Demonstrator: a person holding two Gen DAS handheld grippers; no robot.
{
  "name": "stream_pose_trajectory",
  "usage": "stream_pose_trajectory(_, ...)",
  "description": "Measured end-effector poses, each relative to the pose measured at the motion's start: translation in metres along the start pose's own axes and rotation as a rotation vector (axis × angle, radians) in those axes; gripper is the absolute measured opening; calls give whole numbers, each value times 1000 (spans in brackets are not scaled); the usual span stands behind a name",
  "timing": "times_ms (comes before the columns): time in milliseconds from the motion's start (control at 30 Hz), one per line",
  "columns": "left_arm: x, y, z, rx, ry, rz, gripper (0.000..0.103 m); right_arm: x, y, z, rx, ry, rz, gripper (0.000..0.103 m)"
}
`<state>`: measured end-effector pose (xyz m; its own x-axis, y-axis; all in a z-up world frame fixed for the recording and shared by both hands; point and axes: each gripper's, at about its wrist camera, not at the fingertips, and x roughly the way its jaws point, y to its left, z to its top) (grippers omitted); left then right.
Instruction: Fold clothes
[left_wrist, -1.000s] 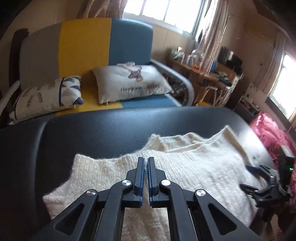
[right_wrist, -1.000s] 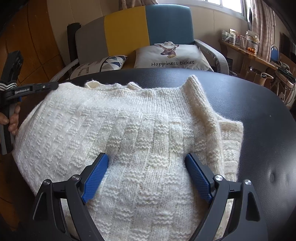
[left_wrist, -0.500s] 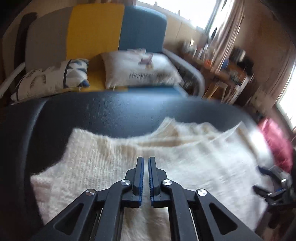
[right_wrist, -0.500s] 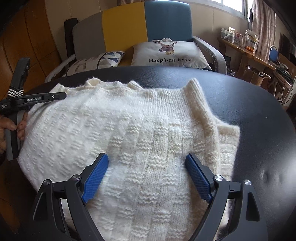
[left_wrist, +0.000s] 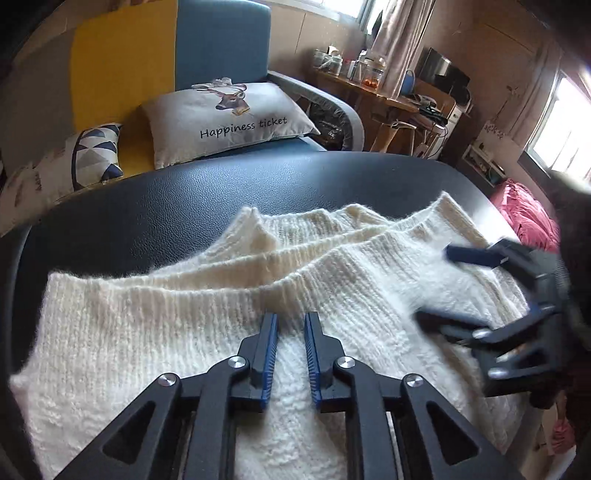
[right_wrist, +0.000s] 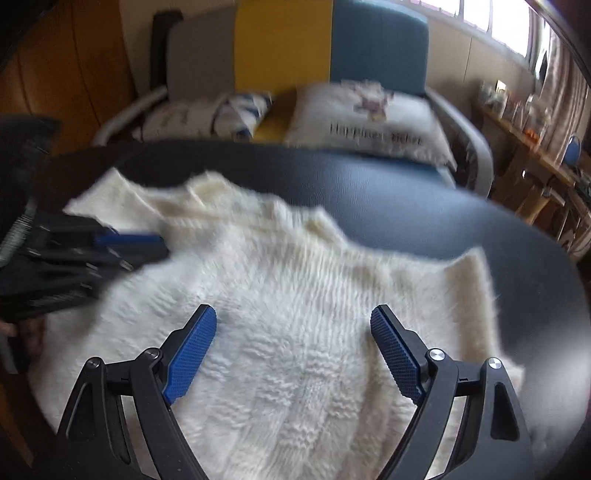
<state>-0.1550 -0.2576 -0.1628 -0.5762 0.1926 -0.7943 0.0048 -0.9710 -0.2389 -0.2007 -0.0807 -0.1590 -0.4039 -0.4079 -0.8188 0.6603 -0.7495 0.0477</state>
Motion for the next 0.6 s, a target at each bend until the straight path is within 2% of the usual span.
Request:
stream_pose_trajectory(100,0,6,0,-34,2,-39,15,1,-7,-5,41,-15,25,89)
stream_pose_trajectory(233,-1,10,-2,-65,0,-73,15,-2,-6,-7,62,-27,14,89)
stream_pose_trajectory(433,-7,12,-3,-96,-17,-54,15,-5,-4,-6,64,-15,10,88)
stream_pose_trajectory(600,-23,15,-12,-99,-65,20,16,-10,2,-3,39,-24,-23,88)
